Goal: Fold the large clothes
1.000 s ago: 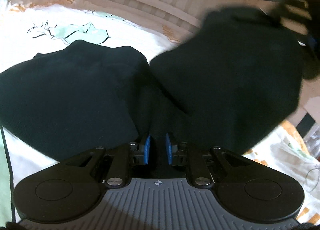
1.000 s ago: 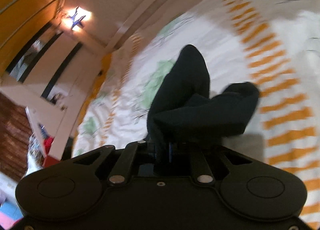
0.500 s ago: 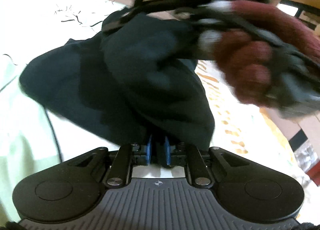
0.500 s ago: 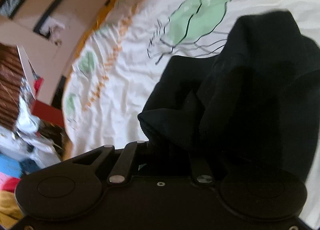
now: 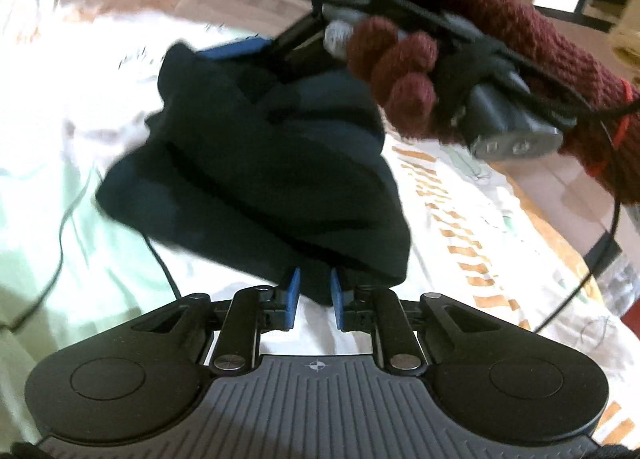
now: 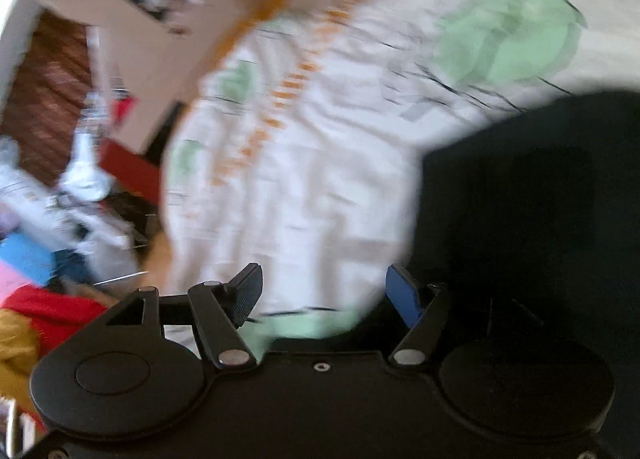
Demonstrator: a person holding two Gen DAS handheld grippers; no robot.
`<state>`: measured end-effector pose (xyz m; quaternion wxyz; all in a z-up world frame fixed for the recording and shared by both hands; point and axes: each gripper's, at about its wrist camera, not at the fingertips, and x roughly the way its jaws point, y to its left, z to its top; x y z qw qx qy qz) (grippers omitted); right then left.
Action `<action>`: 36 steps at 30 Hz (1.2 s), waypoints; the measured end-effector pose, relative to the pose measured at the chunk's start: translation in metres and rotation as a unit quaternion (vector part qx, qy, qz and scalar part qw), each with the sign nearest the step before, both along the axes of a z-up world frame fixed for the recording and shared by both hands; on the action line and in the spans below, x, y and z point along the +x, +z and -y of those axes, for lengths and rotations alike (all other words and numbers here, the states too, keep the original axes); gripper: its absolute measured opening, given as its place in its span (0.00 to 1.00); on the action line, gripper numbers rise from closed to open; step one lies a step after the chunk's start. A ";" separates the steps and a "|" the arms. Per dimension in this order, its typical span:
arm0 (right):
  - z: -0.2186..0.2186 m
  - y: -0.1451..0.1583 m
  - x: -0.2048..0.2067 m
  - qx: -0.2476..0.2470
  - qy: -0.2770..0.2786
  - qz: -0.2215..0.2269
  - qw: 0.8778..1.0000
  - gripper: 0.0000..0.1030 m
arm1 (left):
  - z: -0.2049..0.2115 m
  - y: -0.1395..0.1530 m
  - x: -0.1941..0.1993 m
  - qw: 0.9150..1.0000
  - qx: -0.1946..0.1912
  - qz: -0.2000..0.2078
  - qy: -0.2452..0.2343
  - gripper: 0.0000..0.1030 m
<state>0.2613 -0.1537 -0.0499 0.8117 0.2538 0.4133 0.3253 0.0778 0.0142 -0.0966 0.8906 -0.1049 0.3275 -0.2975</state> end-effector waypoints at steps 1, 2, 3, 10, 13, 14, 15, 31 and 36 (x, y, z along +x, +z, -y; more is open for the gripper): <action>0.002 0.008 -0.003 0.010 0.001 0.013 1.000 0.70 | -0.001 0.005 -0.002 1.000 0.003 0.010 -0.003 0.16; 0.007 0.016 -0.007 0.021 0.001 0.027 0.999 0.70 | 0.002 0.011 -0.004 1.000 0.005 0.020 -0.006 0.17; 0.014 0.025 -0.013 0.028 -0.002 0.041 0.999 0.70 | 0.002 0.016 -0.005 0.999 0.006 0.030 -0.010 0.17; 0.085 0.052 -0.062 -0.028 -0.111 0.120 0.986 0.71 | 0.018 0.054 -0.005 0.992 0.010 0.120 -0.040 0.26; 0.117 0.042 -0.085 -0.057 -0.178 0.129 0.974 0.71 | 0.033 0.062 0.009 0.989 0.016 0.142 -0.044 0.27; 0.124 0.038 -0.090 -0.070 -0.194 0.129 0.970 0.70 | 0.039 0.061 0.014 0.988 0.019 0.148 -0.044 0.27; 0.130 0.031 -0.096 -0.087 -0.207 0.126 0.966 0.66 | 0.044 0.061 0.019 0.987 0.024 0.153 -0.043 0.27; 0.096 -0.017 -0.084 -0.228 -0.187 0.180 0.938 0.34 | 0.033 -0.010 0.077 0.990 0.118 0.069 0.027 0.25; 0.085 -0.033 -0.028 -0.254 -0.177 0.155 0.938 0.28 | 0.023 -0.012 0.079 0.992 0.101 0.062 0.031 0.25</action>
